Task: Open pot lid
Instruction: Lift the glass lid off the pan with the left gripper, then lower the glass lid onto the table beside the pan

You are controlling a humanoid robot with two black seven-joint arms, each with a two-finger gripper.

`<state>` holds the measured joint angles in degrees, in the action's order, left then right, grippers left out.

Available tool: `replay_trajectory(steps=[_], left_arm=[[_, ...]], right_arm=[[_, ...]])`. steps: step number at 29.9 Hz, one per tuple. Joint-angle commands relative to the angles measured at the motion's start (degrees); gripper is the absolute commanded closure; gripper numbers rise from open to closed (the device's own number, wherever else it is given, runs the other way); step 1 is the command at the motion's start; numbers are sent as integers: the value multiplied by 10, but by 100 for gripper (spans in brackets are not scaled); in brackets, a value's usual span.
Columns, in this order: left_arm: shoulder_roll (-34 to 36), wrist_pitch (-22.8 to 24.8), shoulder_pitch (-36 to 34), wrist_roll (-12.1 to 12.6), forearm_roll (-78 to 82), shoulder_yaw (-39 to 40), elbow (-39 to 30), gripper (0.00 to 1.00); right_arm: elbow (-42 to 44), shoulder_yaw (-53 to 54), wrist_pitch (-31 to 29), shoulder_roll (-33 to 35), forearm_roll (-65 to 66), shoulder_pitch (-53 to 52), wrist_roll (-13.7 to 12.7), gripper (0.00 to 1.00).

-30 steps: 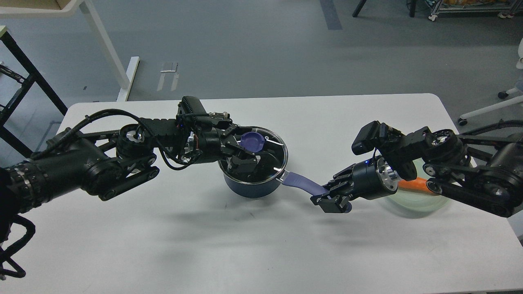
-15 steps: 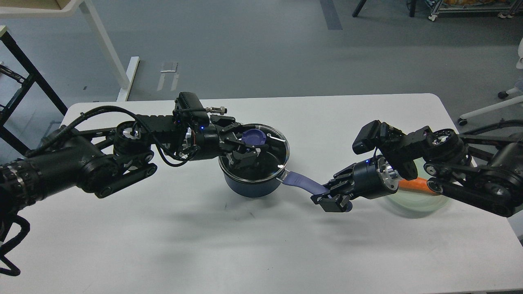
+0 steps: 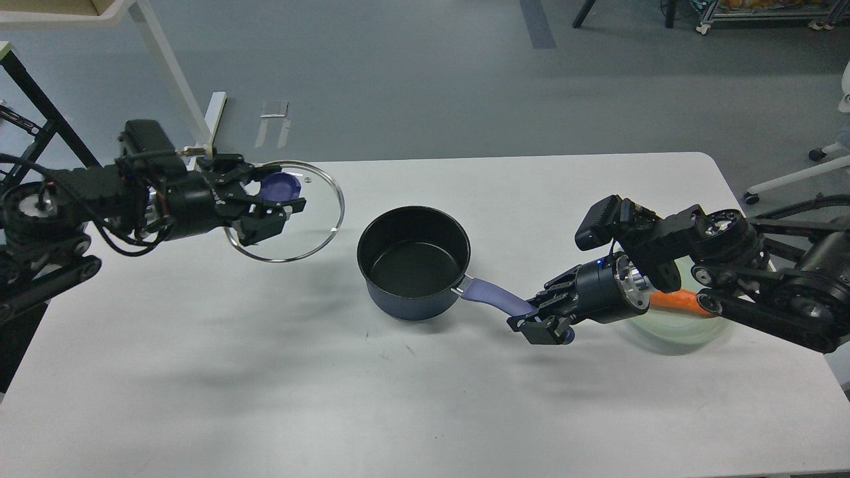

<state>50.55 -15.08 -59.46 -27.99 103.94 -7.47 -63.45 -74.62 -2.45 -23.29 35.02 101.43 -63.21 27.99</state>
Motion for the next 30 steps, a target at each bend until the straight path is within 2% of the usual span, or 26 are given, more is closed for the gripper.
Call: replay_trajectory(steps=[1,6,17,30], left_arm=[[46,-65,16,0,0,-66,1,65],[69,-93,24,0,-4,-111,5,65],[21,-105,90,0,-35,-107,48,63],[-13,-116,125,0,-77,-109,77,55]], right_arm=[[0,0,0,0,0,0,0,72],[0,0,0,0,0,0,0,72],[0,0,2,1,0,0,0,72],[0,0,2,5,0,0,0,72]])
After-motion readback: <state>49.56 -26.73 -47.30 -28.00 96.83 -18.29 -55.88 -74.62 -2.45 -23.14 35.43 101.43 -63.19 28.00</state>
